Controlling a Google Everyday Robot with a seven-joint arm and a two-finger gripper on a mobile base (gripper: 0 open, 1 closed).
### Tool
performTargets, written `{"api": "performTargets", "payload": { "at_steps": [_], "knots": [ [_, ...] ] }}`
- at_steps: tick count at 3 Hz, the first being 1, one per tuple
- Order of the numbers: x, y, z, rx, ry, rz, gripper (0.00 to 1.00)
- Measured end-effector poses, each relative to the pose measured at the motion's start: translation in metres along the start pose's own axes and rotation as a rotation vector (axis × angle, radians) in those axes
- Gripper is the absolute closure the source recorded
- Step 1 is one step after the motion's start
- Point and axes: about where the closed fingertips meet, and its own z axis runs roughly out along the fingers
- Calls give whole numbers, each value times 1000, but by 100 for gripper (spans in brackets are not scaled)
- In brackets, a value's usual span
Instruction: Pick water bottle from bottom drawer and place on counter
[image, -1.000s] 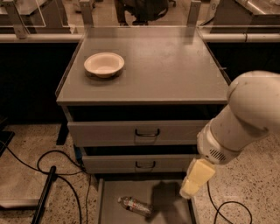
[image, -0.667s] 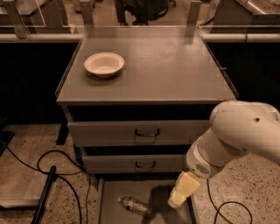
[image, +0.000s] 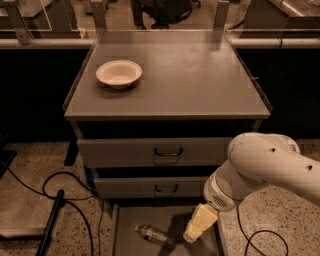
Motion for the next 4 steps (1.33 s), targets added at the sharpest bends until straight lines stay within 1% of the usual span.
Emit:
{"api": "performTargets", "payload": {
  "at_steps": [1, 2, 3, 4],
  "knots": [
    [3, -9, 34, -16, -28, 7, 0],
    [-2, -22, 85, -38, -67, -12, 0],
    [0, -22, 90, -47, -71, -12, 0],
    [8, -36, 117, -67, -109, -14, 0]
  ]
}}
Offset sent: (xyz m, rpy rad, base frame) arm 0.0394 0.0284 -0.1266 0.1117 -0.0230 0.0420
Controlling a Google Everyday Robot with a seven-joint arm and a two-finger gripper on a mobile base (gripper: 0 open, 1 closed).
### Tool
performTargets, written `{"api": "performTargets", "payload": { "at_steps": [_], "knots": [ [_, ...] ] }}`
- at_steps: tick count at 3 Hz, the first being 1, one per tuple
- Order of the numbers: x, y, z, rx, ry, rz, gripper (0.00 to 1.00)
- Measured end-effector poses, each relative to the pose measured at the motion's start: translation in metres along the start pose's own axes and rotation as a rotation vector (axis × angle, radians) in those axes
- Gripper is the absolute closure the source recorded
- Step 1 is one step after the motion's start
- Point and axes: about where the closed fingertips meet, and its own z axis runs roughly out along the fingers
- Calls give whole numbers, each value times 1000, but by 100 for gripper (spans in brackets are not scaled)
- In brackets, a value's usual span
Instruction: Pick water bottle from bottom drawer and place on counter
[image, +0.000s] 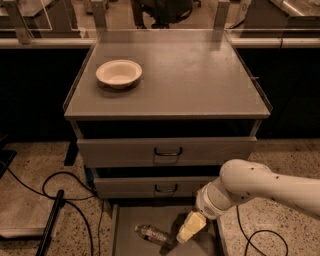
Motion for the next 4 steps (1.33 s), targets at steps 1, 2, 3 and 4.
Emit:
{"api": "performTargets", "payload": {
  "at_steps": [1, 2, 3, 4],
  "knots": [
    [17, -24, 35, -10, -30, -17, 0],
    [34, -40, 72, -48, -21, 5, 0],
    [36, -38, 77, -49, -10, 14, 0],
    [49, -33, 114, -63, -31, 10, 0]
  ]
}}
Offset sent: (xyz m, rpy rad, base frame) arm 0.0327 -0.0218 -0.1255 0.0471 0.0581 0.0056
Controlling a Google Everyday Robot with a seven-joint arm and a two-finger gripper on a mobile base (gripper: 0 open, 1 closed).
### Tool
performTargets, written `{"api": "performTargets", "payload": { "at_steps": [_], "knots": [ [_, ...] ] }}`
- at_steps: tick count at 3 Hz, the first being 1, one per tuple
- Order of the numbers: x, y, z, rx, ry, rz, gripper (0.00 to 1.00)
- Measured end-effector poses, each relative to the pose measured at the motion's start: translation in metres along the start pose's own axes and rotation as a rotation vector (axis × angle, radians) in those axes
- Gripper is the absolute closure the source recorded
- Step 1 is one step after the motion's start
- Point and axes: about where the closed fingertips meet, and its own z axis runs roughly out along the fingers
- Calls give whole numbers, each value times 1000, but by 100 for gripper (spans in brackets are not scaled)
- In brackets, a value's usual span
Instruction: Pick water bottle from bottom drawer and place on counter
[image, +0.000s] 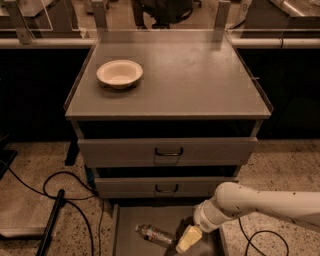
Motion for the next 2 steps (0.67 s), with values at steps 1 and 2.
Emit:
{"api": "performTargets", "payload": {
  "at_steps": [1, 2],
  "knots": [
    [14, -5, 48, -2, -22, 4, 0],
    [22, -9, 89, -37, -24, 32, 0]
  ]
}}
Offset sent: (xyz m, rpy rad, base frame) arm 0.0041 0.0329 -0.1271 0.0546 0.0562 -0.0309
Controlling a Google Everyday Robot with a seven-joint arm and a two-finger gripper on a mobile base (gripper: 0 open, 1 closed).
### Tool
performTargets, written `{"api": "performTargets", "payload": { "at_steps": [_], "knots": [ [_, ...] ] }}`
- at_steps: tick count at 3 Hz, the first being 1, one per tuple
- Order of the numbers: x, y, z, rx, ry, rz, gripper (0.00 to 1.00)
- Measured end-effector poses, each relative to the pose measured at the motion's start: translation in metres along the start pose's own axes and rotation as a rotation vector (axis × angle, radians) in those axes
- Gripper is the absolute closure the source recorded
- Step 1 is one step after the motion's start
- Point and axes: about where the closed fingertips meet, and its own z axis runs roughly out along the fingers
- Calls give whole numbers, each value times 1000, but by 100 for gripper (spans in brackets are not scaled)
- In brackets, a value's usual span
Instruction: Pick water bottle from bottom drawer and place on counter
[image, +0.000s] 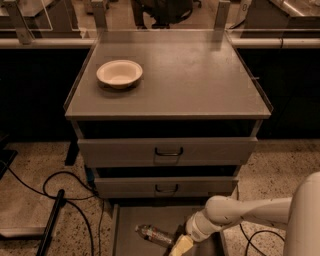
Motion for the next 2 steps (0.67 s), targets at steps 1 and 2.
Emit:
{"api": "performTargets", "payload": {
  "at_steps": [1, 2],
  "knots": [
    [1, 0, 7, -8, -8, 8, 0],
    [0, -16, 36, 13, -36, 5, 0]
  ]
}}
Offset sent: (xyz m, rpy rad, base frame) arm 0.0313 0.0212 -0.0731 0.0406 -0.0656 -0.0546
